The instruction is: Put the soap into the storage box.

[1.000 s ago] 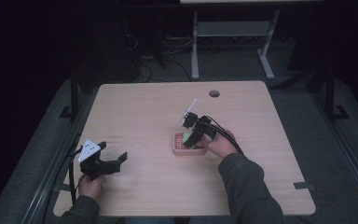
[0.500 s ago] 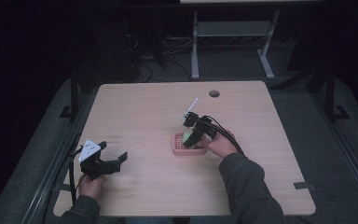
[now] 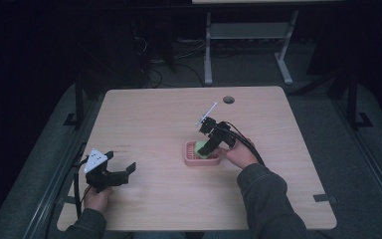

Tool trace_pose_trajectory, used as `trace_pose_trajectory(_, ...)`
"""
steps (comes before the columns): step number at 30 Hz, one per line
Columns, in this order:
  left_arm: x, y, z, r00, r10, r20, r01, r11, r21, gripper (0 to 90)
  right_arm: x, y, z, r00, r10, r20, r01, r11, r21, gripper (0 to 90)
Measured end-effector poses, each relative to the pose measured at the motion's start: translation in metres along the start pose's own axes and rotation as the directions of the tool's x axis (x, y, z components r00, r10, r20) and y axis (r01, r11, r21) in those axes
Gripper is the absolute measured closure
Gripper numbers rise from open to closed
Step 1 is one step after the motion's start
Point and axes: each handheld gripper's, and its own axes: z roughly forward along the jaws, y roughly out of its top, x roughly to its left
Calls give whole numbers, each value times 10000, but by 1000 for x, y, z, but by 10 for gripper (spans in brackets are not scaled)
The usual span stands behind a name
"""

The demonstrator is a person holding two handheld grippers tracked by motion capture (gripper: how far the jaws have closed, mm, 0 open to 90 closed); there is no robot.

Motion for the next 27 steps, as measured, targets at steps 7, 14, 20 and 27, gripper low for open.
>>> trace_pose_trajectory(7, 0, 0, 0, 10000, 10, 7, -10, 10000, 20, 2, 0, -5, -9, 10000, 38, 81, -37, 10000, -67, 228)
trace_pose_trajectory(14, 0, 0, -1, 10000, 29, -6, -29, 10000, 49, 2, -1, -10, -15, 9998, 128, 121, -127, 9999, -84, 229)
trace_pose_trajectory(20, -1, 0, -1, 10000, 13, -3, -13, 10000, 64, 2, -1, -15, -22, 9996, 152, 228, -150, 9998, -103, 233)
trace_pose_trajectory(27, -1, 0, 0, 10000, 15, -24, -15, 10000, 59, 2, -4, -21, -28, 9993, 260, 282, -259, 9996, -59, 232)
